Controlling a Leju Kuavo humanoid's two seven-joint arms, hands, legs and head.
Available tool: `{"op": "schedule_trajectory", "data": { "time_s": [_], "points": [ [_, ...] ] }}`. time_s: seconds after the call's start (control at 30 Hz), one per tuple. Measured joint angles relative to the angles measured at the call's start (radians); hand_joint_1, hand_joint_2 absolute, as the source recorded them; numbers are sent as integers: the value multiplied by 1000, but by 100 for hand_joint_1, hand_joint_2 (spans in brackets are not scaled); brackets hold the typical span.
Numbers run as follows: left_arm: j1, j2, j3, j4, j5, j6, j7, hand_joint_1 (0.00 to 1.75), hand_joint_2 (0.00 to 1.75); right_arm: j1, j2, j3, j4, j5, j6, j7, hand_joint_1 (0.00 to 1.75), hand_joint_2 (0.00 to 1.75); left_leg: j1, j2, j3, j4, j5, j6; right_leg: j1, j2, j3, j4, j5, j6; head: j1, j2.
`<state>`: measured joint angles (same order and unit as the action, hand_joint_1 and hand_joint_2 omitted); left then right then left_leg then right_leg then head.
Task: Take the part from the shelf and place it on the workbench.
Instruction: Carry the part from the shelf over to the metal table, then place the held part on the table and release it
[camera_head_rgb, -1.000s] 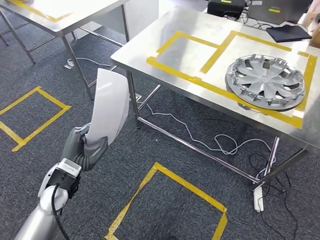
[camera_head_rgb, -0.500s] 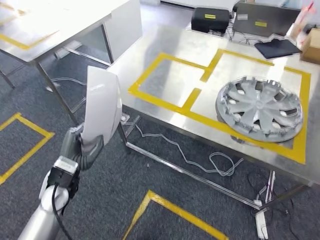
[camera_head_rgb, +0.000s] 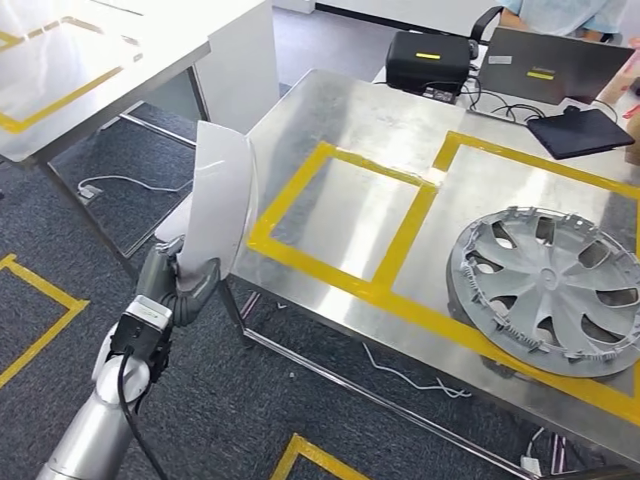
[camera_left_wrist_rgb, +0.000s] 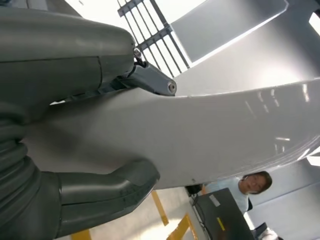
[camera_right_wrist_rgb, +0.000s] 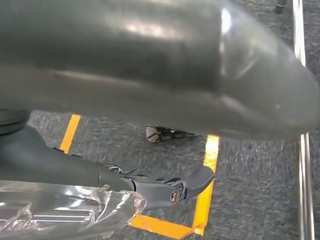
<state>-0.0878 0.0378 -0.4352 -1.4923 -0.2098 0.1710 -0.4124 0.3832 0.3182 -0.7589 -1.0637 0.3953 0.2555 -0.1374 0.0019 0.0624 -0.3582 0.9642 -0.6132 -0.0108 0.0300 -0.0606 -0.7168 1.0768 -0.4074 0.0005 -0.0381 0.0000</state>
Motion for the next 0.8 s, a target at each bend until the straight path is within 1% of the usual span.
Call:
{"op": "schedule_trajectory", "data": {
  "time_s": [0.03, 0.07, 0.1, 0.13, 0.17, 0.2, 0.23, 0.27, 0.3, 0.33, 0.37, 0.4, 0.43, 0.47, 0.5, 0.53, 0.57, 0.6, 0.63, 0.67, 0.7, 0.73, 0.77, 0.8],
  "points": [
    [-2, -2, -1, 3, 0, 0, 0, 175, 175, 1, 0, 6, -6, -2, -1, 1, 0, 0, 2, 3, 25, 1, -7, -7, 5, 4, 13, -6, 19, -2, -1, 0],
    [-6, -4, -1, 4, 0, 0, 0, 175, 175, 0, 0, 12, -12, -4, -3, 1, 0, 0, 6, 6, 35, 22, 6, -16, 7, 20, 39, -10, 8, -5, -2, 0],
    [-10, -7, -2, 4, -1, 0, 0, 175, 175, -1, 0, 16, -20, -6, -4, 1, 0, 0, 10, 2, 26, 70, 33, -23, 6, 36, 66, -23, -1, -11, -1, 0],
    [-15, -8, -3, 5, -1, 0, 0, 175, 175, -3, 0, 20, -27, -9, -5, 1, 0, 0, 13, -10, -6, 136, 63, -28, 5, 48, 93, -37, -6, -16, 0, 0],
    [-18, -9, -4, 6, -1, 0, 0, 175, 175, -3, 0, 22, -32, -12, -6, 3, 0, 0, 14, -24, -52, 204, 78, -30, 1, 60, 119, -52, -9, -21, -1, 0],
    [-19, -9, -4, 7, -1, -1, 0, 175, 175, -2, 0, 26, -36, -16, -8, 5, 0, 0, 15, -40, -101, 255, 62, -30, -2, 71, 134, -63, -13, -24, -1, 0],
    [-21, -8, -4, 9, -3, -3, 1, 175, 175, 1, 0, 32, -39, -21, -10, 8, 0, 0, 15, -50, -147, 284, 20, -30, -6, 87, 145, -71, -16, -26, -4, 0],
    [-21, -8, -5, 11, -6, -5, 2, 175, 175, 5, 0, 38, -43, -27, -13, 12, 0, 0, 15, -55, -186, 295, -31, -30, -10, 104, 153, -76, -21, -25, -5, 0],
    [-22, -8, -6, 13, -12, -9, 3, 175, 175, 10, 0, 46, -47, -34, -16, 15, 0, 0, 16, -57, -218, 292, -74, -31, -13, 121, 161, -79, -29, -22, -7, 0],
    [-24, -8, -8, 16, -20, -12, 4, 175, 175, 15, 1, 53, -51, -40, -18, 17, 0, 0, 16, -58, -240, 276, -89, -33, -16, 137, 170, -80, -38, -18, -7, 0],
    [-26, -8, -11, 19, -28, -15, 6, 175, 175, 21, 1, 59, -56, -45, -21, 20, 0, 0, 17, -60, -251, 245, -72, -35, -19, 152, 182, -80, -47, -14, -8, 0],
    [-28, -7, -15, 23, -35, -18, 9, 175, 175, 26, 1, 66, -60, -51, -24, 22, 0, 0, 19, -72, -254, 196, -13, -40, -22, 165, 190, -81, -59, -9, -8, 0],
    [-30, -5, -19, 30, -40, -21, 12, 175, 175, 30, 1, 72, -65, -55, -26, 25, 0, 0, 23, -91, -258, 136, 59, -44, -24, 177, 202, -77, -70, -4, -10, 0],
    [-32, -4, -24, 38, -44, -24, 16, 175, 175, 33, 1, 78, -71, -60, -27, 28, 0, 0, 27, -107, -262, 90, 117, -48, -25, 189, 208, -73, -83, 3, -13, 0],
    [-33, -3, -27, 45, -48, -27, 20, 175, 175, 36, 1, 84, -77, -63, -28, 30, 0, 0, 29, -122, -267, 60, 159, -48, -26, 200, 206, -68, -97, 10, -15, 0],
    [-36, -4, -31, 51, -51, -30, 23, 175, 175, 40, 1, 90, -83, -66, -30, 33, 0, 0, 30, -125, -272, 48, 170, -44, -27, 209, 207, -65, -110, 16, -18, 0],
    [-40, -5, -34, 56, -56, -33, 26, 175, 175, 45, 1, 97, -89, -70, -31, 36, 0, 0, 29, -118, -271, 50, 173, -37, -28, 218, 202, -66, -120, 21, -18, 0],
    [-48, -6, -38, 59, -61, -36, 29, 175, 175, 52, 1, 103, -96, -74, -33, 39, 0, 0, 31, -111, -269, 49, 184, -28, -29, 213, 201, -65, -128, 26, -17, 0],
    [-57, -7, -43, 62, -66, -39, 31, 175, 175, 58, 1, 108, -102, -79, -36, 43, 0, 0, 32, -103, -266, 47, 193, -20, -28, 191, 199, -53, -137, 31, -15, 0],
    [-65, -8, -47, 65, -72, -43, 34, 175, 175, 62, 1, 114, -109, -86, -39, 49, 0, 0, 34, -94, -262, 45, 198, -12, -28, 157, 186, -21, -156, 36, -10, 0],
    [-71, -8, -50, 70, -79, -46, 39, 175, 175, 63, 1, 120, -115, -92, -41, 54, 0, 0, 33, -85, -258, 45, 198, -7, -29, 119, 161, 30, -182, 42, -5, 0],
    [-75, -8, -53, 75, -88, -48, 45, 175, 175, 63, 1, 126, -120, -99, -44, 60, 0, 0, 32, -77, -255, 45, 194, -3, -30, 88, 123, 96, -214, 48, -1, 0],
    [-78, -7, -56, 82, -100, -49, 53, 175, 175, 63, 1, 133, -124, -105, -45, 65, 0, 0, 31, -69, -253, 45, 190, -2, -31, 74, 81, 161, -238, 52, 1, 0],
    [-83, -7, -60, 91, -112, -48, 61, 175, 175, 64, 1, 140, -127, -108, -45, 70, 0, 0, 30, -63, -250, 46, 186, -1, -32, 69, 49, 203, -245, 55, 1, 0]
  ]
}}
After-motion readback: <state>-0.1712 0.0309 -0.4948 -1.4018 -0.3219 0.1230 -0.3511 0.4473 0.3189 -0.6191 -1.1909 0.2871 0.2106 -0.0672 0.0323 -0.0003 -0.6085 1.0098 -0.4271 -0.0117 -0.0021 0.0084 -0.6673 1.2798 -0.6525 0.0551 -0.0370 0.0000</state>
